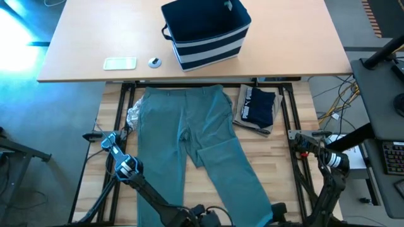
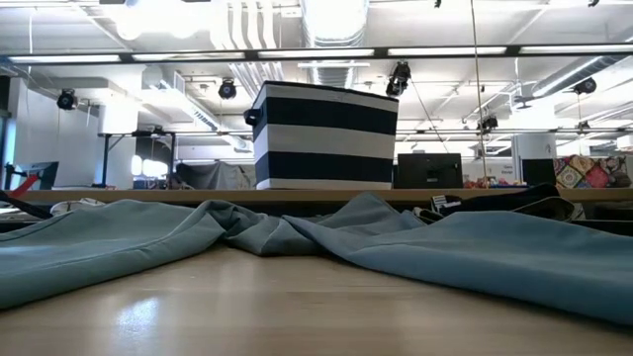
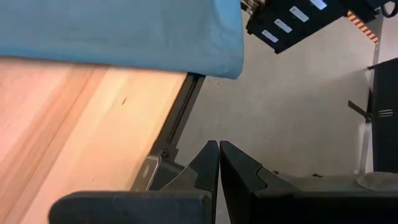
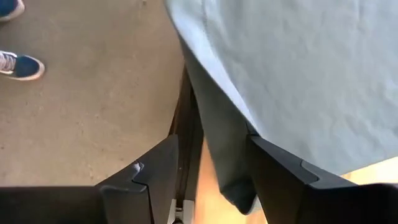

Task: Fold Laundry from Bin
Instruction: Fold the blue pants

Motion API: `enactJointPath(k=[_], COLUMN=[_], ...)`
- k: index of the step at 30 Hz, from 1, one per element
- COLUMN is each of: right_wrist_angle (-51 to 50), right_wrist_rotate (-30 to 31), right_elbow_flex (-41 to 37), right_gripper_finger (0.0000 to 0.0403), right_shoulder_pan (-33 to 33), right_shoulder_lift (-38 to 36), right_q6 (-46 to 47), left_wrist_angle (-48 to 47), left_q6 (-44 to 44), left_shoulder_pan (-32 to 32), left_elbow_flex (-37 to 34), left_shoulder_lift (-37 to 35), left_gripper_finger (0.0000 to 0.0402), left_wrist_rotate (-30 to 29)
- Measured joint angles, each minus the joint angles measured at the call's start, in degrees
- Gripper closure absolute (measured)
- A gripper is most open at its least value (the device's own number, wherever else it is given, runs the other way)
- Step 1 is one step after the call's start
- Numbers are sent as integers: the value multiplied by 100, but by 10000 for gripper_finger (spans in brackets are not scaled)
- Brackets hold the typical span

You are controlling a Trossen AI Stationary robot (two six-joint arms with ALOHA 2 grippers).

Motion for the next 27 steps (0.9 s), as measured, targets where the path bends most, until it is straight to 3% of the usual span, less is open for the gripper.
enactJointPath(k=[16,22,27], right_wrist_angle=[-53,-478,-479], right_wrist_rotate=[40,639,720], right_elbow_flex=[457,406,338], right_gripper_finger=[220,220,220], right_shoulder_pan=[64,44,9], right_shoulder_lift=[-32,-29,-29], right_q6=[-673,-1194,-1632], left_wrist_angle=[-90,-82,-60], left_q6=[-121,-159,-251], left_shoulder_pan=[3,71,88], left_elbow_flex=[0,0,0], left_shoulder_lift=[0,0,0], left_gripper_finger=[401,402,402], left_wrist_rotate=[-13,-59,-72])
